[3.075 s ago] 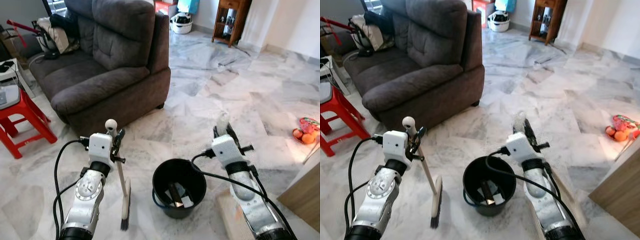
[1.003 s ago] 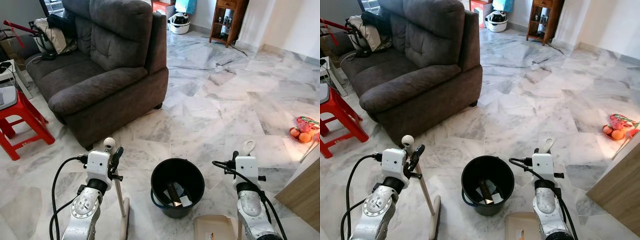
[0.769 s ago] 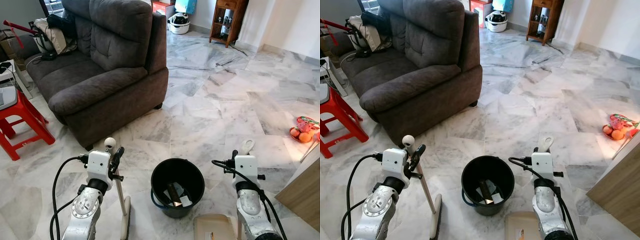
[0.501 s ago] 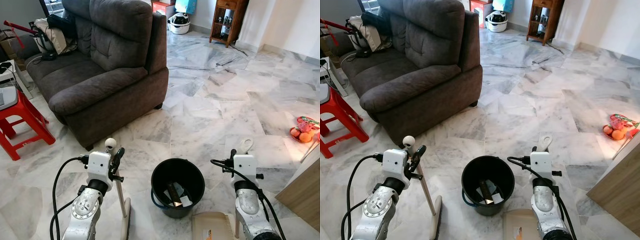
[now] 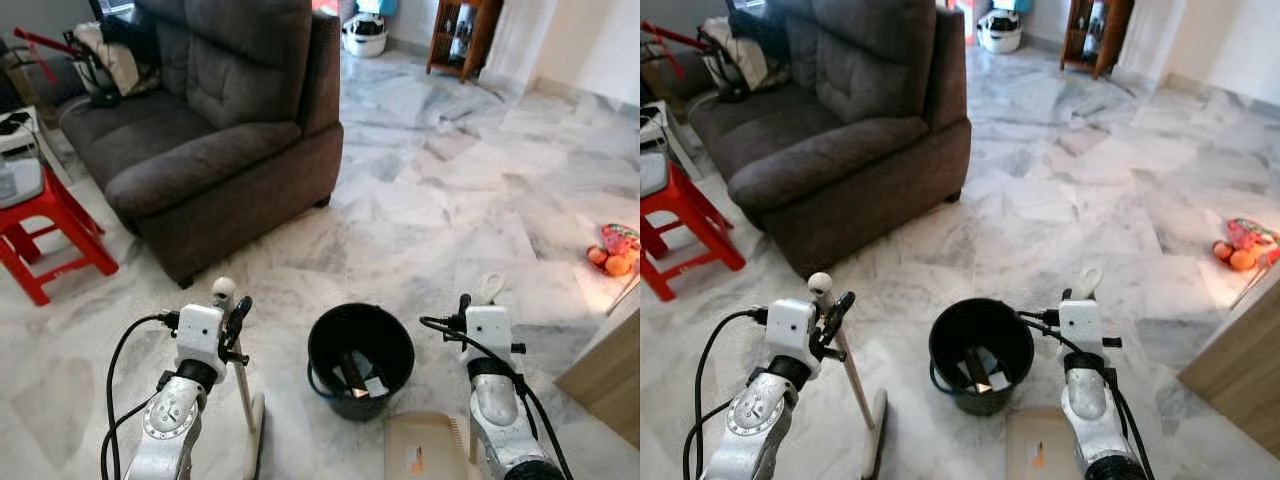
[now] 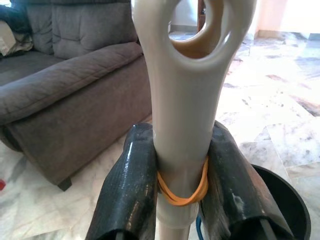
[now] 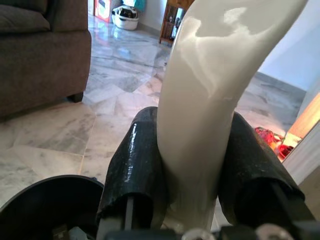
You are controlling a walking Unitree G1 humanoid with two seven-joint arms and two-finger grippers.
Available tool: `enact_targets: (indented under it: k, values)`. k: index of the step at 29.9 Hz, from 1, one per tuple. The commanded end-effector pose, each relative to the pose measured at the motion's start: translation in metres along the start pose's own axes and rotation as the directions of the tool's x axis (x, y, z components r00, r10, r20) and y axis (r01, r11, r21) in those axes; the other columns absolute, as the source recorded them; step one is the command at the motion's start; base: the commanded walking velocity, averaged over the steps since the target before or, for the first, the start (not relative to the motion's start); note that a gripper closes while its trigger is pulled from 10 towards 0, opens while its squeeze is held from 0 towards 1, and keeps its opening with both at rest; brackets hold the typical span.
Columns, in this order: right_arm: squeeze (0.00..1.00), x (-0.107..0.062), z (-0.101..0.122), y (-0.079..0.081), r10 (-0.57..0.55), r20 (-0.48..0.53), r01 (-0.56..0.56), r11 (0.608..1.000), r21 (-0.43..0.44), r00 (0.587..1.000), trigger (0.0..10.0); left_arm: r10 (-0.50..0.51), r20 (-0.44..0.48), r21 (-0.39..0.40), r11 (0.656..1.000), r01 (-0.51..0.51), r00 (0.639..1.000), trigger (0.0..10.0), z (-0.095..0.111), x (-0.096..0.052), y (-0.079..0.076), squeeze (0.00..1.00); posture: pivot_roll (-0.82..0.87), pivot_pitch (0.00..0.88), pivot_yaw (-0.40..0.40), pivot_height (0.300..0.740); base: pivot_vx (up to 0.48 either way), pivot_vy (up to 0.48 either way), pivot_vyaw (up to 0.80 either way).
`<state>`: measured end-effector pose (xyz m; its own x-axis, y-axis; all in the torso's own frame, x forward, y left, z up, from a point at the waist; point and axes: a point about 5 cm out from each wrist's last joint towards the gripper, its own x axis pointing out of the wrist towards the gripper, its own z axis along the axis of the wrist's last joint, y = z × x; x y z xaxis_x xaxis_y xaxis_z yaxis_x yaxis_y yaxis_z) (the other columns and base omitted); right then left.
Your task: Sweep floor
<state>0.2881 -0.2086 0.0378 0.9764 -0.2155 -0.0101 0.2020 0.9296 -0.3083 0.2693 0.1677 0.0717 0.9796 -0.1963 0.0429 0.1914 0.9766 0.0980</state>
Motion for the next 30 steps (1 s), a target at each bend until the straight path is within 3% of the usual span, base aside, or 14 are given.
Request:
enact_targets:
  k: [1, 21, 30]
  values:
    - [0.00, -0.0003, 0.0002, 0.0016, 0.010, 0.006, -0.010, 1.000, 0.000, 1.000, 10.0, 0.009, 0.025, 0.009, 1.000, -0.009, 1.000, 10.0, 0.0042, 0.0000, 0.0048, 0.00, 0.05, 0.000, 0.068, 0.740, -0.311, 0.000, 0.00]
    - [0.00, -0.0004, 0.0002, 0.0049, 0.013, 0.003, -0.013, 1.000, 0.014, 1.000, 10.0, 0.010, 0.028, 0.010, 1.000, -0.011, 1.000, 10.0, 0.0054, 0.0015, 0.0062, 0.00, 0.06, 0.000, 0.071, 0.740, -0.305, 0.000, 0.00]
    - [0.00, 0.0010, -0.0014, 0.0033, 0.003, -0.019, -0.003, 1.000, 0.023, 1.000, 10.0, 0.015, 0.026, 0.016, 1.000, -0.016, 1.000, 10.0, 0.0070, 0.0046, 0.0072, 0.00, 0.06, 0.000, 0.070, 0.740, 0.000, 0.000, 0.00]
